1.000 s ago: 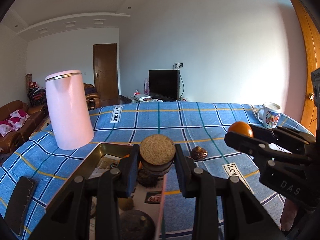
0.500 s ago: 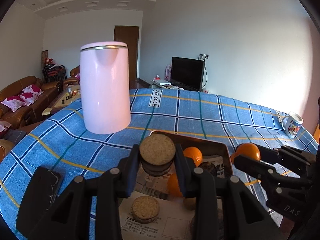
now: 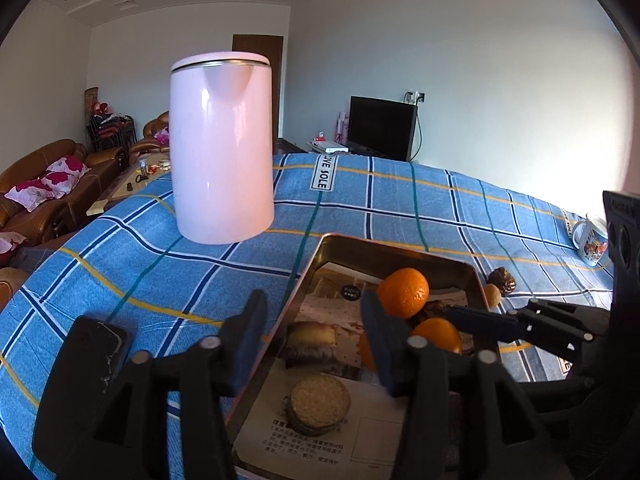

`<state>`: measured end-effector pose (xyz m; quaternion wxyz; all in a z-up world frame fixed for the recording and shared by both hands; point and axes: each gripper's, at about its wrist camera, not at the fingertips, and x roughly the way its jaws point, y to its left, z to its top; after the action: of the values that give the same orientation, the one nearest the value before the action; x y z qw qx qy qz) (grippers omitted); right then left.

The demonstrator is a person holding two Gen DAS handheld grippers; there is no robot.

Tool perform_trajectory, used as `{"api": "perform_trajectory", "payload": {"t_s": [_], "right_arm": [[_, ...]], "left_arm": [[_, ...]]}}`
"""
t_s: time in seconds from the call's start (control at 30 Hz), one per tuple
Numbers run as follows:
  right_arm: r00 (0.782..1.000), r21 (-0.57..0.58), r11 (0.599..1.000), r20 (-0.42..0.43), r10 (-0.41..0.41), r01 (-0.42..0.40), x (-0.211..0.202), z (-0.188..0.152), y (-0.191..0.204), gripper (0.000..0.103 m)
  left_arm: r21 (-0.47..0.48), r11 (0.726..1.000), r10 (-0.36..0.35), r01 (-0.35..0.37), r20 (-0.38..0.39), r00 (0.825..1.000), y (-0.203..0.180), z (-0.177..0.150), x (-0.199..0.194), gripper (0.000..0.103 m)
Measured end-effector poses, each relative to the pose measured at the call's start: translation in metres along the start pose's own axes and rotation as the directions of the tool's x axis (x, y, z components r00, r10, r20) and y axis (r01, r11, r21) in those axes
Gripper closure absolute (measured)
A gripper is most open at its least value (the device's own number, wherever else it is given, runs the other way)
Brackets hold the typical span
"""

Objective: Organize fruits
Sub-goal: 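Carry the small orange and cork-lidded jar over the tin box and open both grippers, then grasp a small yellowish fruit with the right gripper while the left grasps a dark brown round fruit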

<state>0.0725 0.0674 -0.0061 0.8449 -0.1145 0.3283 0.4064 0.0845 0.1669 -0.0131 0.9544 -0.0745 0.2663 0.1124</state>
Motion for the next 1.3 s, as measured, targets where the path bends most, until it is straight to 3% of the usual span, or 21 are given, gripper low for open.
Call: {"api": "perform_trajectory", "payload": {"t_s": [0.13, 0.33, 0.43, 0.83, 0.97, 1.03, 1.1, 1.3], "right_arm": [[0.998, -0.003, 1.000, 0.047, -0.029, 0.029, -0.026, -0.002, -0.017, 0.055], [0.975, 0.006, 0.976, 0.035, -0.219, 0.219, -0.059, -0.016, -0.081, 0.055], [0.966, 0.029, 0.965, 0.012, -0.260, 0.259, -0.059, -0.018, -0.105, 0.055], [0.970, -0.135, 0.966, -0.073, -0.233, 0.222, -0.009, -0.010, -0.091, 0.055], [0.967, -0.144, 0.968, -0.128, -0.222, 0.204, 0.004, -0.006, -0.094, 0.065], [0.955, -0.131, 0.968, -0.182, -0.234, 0.212, 0.014, -0.008, -0.100, 0.067], [0.963, -0.094, 0.977, -0.176, -0.204, 0.189, 0.010, -0.006, -0.105, 0.074], [0.978, 0.025, 0.980, -0.077, -0.194, 0.197, -0.020, -0.002, -0.126, 0.074]], "left_arm": [[0.002, 1.000, -0.004, 0.004, 0.019, 1.000, -0.006, 0.002, -0.007, 0.032], [0.001, 1.000, -0.024, 0.024, 0.052, 0.998, -0.021, 0.008, -0.013, 0.019], [0.009, 0.999, -0.031, 0.030, 0.052, 0.998, -0.029, 0.010, -0.011, 0.013], [0.037, 0.999, -0.042, 0.040, 0.045, 0.998, -0.044, 0.025, -0.009, 0.010], [0.043, 0.998, -0.054, 0.052, 0.043, 0.998, -0.052, 0.032, -0.010, 0.010], [0.055, 0.997, -0.058, 0.055, 0.044, 0.997, -0.060, 0.036, -0.011, 0.009], [0.066, 0.996, -0.063, 0.060, 0.040, 0.997, -0.068, 0.038, -0.010, 0.009], [0.100, 0.990, -0.099, 0.097, 0.012, 0.995, -0.108, 0.043, -0.002, 0.009]]}}
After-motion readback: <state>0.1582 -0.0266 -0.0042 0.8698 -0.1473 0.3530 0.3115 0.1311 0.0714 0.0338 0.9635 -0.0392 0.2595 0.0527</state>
